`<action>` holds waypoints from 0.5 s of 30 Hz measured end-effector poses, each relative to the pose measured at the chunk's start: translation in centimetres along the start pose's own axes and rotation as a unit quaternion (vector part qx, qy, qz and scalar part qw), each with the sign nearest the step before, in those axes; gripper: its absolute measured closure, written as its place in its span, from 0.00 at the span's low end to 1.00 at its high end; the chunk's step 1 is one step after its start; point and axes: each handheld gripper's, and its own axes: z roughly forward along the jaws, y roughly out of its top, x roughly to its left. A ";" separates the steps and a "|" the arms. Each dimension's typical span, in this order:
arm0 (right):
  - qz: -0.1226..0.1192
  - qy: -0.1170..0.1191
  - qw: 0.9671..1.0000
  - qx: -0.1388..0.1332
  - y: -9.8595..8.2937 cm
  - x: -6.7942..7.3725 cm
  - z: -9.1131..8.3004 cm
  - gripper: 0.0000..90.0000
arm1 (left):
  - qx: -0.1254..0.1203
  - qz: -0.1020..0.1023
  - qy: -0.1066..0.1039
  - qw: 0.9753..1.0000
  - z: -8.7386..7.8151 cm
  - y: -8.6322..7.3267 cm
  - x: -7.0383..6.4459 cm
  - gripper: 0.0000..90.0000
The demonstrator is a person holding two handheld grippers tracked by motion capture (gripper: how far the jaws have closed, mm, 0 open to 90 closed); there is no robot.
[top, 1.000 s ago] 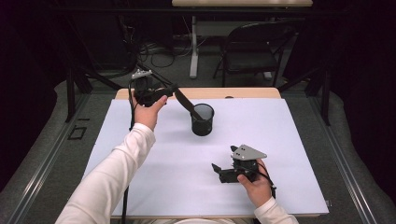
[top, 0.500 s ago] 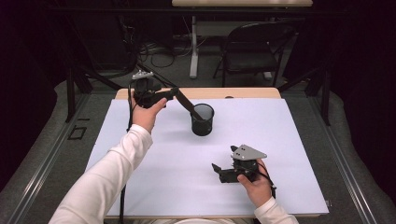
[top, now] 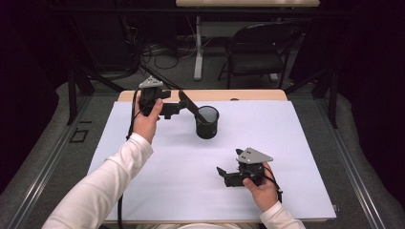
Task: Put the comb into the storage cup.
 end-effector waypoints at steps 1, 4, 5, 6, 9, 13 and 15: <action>0.001 0.000 1.000 0.000 0.0 0.0 0.0 0.08 | 0.003 0.003 -0.004 1.000 -0.1 -0.1 -0.1 0.18; 0.001 0.000 1.000 0.001 0.0 0.0 0.0 0.08 | 0.006 0.008 -0.009 1.000 -0.4 -0.3 -0.3 0.18; 0.001 0.001 1.000 0.001 0.0 0.0 0.0 0.08 | 0.007 0.012 -0.011 1.000 -0.5 -0.4 -0.3 0.18; 0.000 0.001 1.000 0.001 0.0 0.0 0.1 0.08 | 0.005 0.013 -0.013 1.000 -0.6 -0.4 -0.4 0.18; 0.000 0.000 1.000 0.002 0.0 0.0 0.1 0.08 | 0.002 0.009 -0.023 1.000 -0.8 -0.6 -0.5 0.18; 0.001 0.001 1.000 0.001 0.0 0.0 0.1 0.08 | 0.003 0.011 -0.029 0.999 -1.3 -0.9 -0.7 0.18; 0.001 0.001 1.000 0.001 0.0 0.0 0.1 0.08 | 0.004 0.015 -0.031 0.999 -1.6 -1.1 -0.8 0.18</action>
